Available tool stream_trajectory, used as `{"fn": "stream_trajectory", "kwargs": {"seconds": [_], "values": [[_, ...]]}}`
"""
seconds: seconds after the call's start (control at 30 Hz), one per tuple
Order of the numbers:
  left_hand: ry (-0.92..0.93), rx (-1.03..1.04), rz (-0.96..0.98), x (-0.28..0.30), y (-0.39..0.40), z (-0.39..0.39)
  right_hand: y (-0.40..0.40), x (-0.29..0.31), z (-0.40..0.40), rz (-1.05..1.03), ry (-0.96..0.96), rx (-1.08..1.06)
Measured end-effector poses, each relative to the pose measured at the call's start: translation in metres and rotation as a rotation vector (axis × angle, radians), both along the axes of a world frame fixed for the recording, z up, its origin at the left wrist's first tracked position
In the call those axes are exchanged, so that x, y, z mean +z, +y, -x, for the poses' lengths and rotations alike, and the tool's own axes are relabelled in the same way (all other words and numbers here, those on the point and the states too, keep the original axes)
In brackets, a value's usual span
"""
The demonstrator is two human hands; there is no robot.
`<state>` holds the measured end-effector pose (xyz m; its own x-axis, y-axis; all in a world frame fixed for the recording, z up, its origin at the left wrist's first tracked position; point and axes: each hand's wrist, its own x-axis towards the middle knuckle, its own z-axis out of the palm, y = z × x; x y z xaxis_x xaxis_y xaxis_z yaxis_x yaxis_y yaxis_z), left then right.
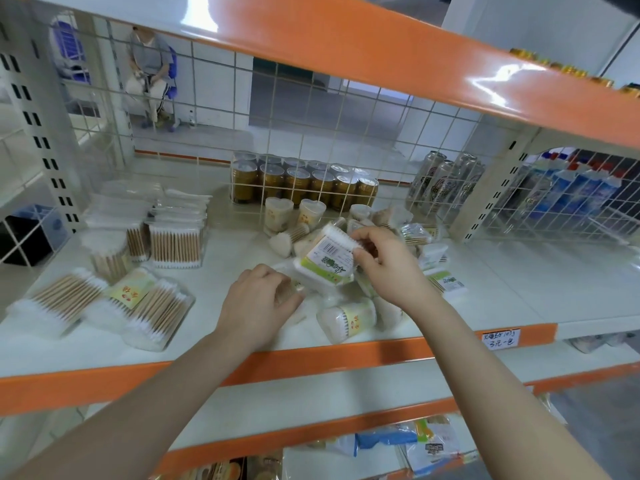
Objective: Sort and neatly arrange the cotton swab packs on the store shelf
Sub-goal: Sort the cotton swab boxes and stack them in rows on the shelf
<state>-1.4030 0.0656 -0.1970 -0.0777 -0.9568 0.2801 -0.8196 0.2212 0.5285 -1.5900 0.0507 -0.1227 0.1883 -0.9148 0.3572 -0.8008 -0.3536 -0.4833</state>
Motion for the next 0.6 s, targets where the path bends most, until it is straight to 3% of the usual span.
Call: {"fn": "stream_trajectory", "kwargs": {"seconds": [0.6], "values": [[0.360,0.097,0.062,0.004,0.006,-0.029,0.005,-0.027,-0.050,-0.086,-0.066,0.131]]}}
